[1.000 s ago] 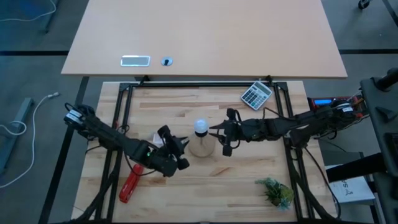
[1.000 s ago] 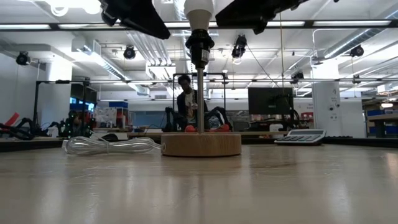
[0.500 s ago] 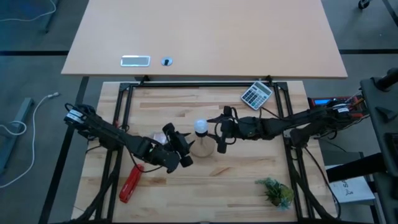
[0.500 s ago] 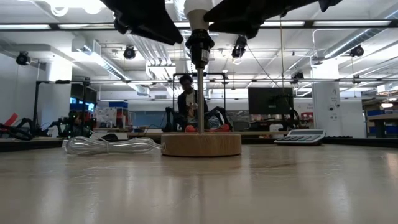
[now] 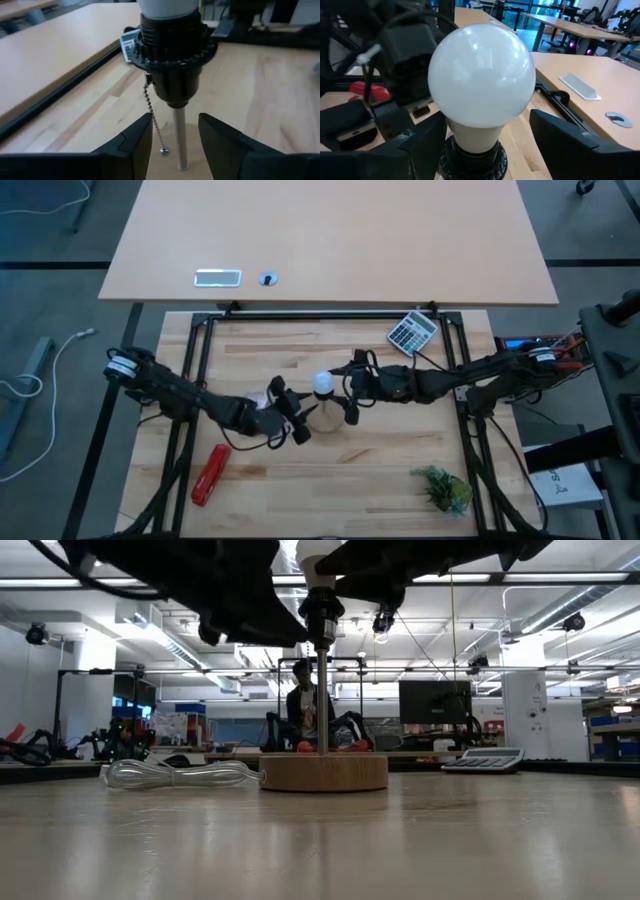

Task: Screw lightbulb
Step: Insert the lightbulb into the brown lamp

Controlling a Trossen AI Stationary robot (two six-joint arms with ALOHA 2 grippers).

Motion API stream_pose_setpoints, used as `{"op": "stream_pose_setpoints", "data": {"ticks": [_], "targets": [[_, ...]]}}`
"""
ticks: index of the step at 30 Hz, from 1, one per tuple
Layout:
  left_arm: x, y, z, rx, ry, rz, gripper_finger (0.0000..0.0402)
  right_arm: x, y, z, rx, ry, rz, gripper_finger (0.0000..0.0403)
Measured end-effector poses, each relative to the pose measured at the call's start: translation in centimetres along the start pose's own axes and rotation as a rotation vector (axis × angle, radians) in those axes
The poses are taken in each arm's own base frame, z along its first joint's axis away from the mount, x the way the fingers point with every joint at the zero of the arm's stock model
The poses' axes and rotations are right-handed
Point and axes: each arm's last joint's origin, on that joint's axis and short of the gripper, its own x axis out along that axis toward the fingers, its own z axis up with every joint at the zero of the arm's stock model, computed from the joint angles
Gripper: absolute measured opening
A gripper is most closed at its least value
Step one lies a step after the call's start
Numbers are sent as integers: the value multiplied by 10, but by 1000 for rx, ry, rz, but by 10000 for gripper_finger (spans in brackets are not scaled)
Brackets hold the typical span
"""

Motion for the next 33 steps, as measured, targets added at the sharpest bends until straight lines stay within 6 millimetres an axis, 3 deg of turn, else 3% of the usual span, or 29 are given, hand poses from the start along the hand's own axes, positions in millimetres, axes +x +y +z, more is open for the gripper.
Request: {"op": "stream_pose_setpoints", "data": {"ticks": [7, 14, 25, 33], "targets": [[6, 11, -13, -86, -42, -74, 134, 0, -1, 0, -10, -4, 0, 255], [6, 10, -13, -112, -51, -145, 124, 0, -1, 1, -16, -13, 20, 232], [22, 3, -29, -115, -19, -164, 193, 0, -1, 1, -3, -13, 23, 240], [40, 4, -37, -78, -81, -82, 192, 0, -1, 1, -2, -13, 22, 245]]}}
